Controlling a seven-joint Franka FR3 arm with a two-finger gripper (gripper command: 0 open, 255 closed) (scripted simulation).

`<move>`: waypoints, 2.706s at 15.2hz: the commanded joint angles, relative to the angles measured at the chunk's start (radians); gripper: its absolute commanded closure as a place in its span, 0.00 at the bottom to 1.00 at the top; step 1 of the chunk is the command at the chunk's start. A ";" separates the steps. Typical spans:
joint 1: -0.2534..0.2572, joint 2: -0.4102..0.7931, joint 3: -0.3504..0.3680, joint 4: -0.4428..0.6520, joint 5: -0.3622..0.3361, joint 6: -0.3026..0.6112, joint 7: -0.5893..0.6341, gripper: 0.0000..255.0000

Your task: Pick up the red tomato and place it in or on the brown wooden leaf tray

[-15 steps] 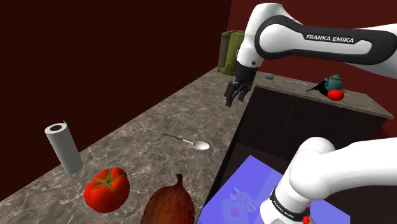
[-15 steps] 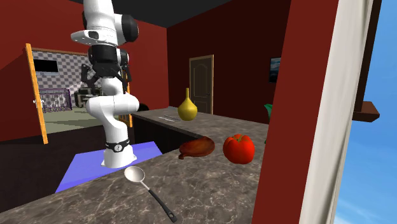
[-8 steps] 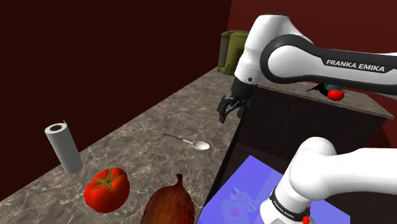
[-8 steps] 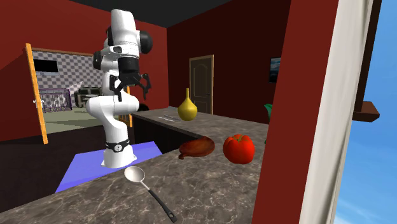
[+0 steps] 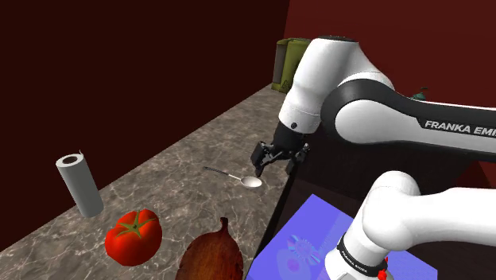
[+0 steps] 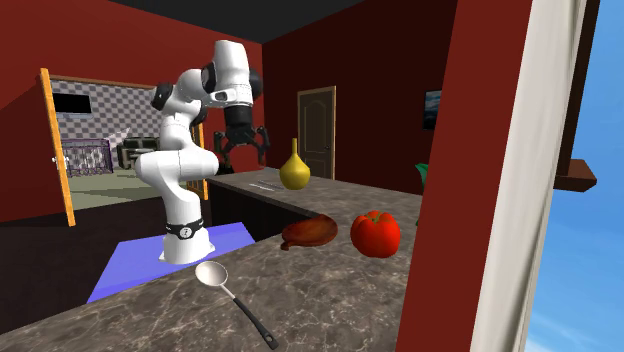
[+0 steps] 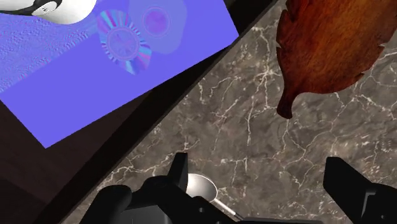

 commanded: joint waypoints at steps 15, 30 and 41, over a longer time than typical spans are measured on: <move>-0.299 0.282 0.659 0.294 0.203 0.268 0.766 0.00; -1.152 0.208 1.349 0.962 0.251 0.203 1.322 0.00; -1.239 0.152 1.424 0.983 0.299 0.255 1.324 0.00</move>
